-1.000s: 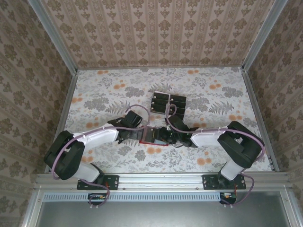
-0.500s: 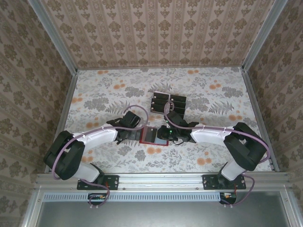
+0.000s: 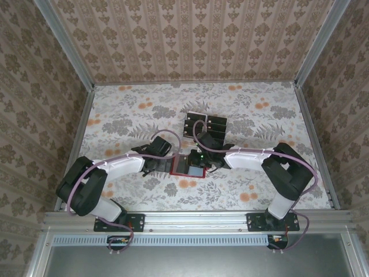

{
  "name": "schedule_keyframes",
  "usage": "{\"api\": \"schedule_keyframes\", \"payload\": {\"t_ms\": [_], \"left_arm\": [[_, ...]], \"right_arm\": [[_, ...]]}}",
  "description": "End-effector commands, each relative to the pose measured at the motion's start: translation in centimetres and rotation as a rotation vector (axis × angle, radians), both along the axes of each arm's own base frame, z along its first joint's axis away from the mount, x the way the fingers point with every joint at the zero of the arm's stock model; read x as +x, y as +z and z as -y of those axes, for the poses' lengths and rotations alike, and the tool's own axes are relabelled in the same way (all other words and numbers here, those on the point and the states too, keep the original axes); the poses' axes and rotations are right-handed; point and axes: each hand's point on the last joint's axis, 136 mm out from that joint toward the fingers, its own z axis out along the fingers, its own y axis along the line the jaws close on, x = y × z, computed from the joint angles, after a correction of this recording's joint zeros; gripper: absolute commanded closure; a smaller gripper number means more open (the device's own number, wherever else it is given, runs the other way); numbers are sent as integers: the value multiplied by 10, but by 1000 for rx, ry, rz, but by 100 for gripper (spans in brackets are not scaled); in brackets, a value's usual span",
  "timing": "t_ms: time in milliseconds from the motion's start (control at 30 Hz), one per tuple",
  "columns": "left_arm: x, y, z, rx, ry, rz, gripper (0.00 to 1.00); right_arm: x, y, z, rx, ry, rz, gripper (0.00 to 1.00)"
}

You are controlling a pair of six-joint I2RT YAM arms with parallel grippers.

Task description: Put the credit cards into the card holder

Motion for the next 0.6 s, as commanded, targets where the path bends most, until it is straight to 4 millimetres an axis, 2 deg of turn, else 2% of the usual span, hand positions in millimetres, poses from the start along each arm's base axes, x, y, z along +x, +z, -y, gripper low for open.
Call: {"api": "schedule_keyframes", "payload": {"t_ms": [0,333,467,567], "left_arm": [[-4,-9,-2,5,5,-27,0],[-7,-15,0,1,-1,-47,1],[-9,-16,0,1,-1,-50,1],[-10,-17,1,-1,-4,-51,1]], "right_arm": [[2,-1,-9,3,32,-5,92],[5,-12,-29,22,65,-37,93],[9,-9,-39,45,83,-38,94],[11,1,-44,65,97,-22,94]]}}
